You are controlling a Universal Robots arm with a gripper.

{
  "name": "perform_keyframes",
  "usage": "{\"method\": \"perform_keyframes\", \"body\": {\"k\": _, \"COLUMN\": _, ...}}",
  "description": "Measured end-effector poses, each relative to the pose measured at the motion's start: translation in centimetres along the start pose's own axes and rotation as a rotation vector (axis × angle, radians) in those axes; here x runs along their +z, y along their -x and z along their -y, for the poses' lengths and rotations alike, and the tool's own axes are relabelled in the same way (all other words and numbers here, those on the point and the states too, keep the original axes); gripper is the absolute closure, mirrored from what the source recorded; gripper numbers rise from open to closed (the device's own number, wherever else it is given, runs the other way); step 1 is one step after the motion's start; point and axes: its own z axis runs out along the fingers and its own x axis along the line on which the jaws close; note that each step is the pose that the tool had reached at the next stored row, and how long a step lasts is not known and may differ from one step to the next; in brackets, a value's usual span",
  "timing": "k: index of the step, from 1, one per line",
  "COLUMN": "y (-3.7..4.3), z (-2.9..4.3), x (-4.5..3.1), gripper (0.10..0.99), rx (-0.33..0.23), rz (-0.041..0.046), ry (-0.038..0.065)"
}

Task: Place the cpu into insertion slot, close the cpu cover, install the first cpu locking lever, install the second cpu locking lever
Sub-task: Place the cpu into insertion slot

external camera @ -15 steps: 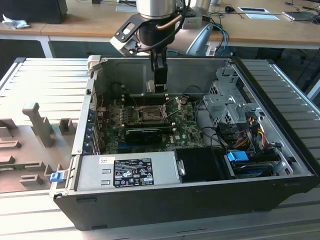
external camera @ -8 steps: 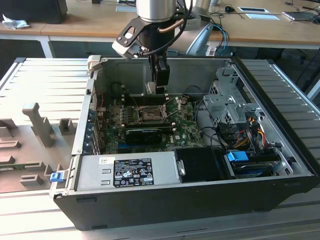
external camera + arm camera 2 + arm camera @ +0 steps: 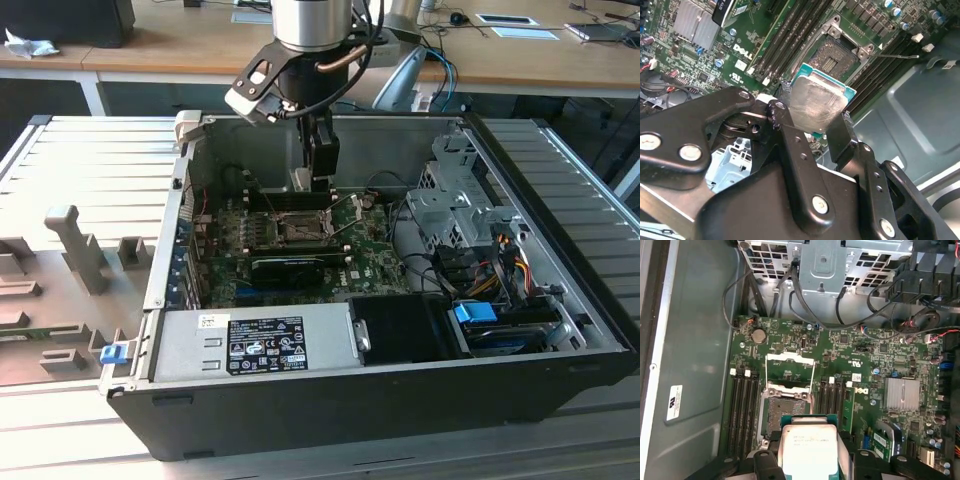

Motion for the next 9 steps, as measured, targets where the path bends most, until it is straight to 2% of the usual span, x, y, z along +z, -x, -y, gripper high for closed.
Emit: {"method": "perform_keyframes", "body": {"k": 9, "y": 0.01, "z": 0.05, "x": 0.56, "gripper": 0.557, "rx": 0.0, "rz": 0.0, "ry": 0.0}}
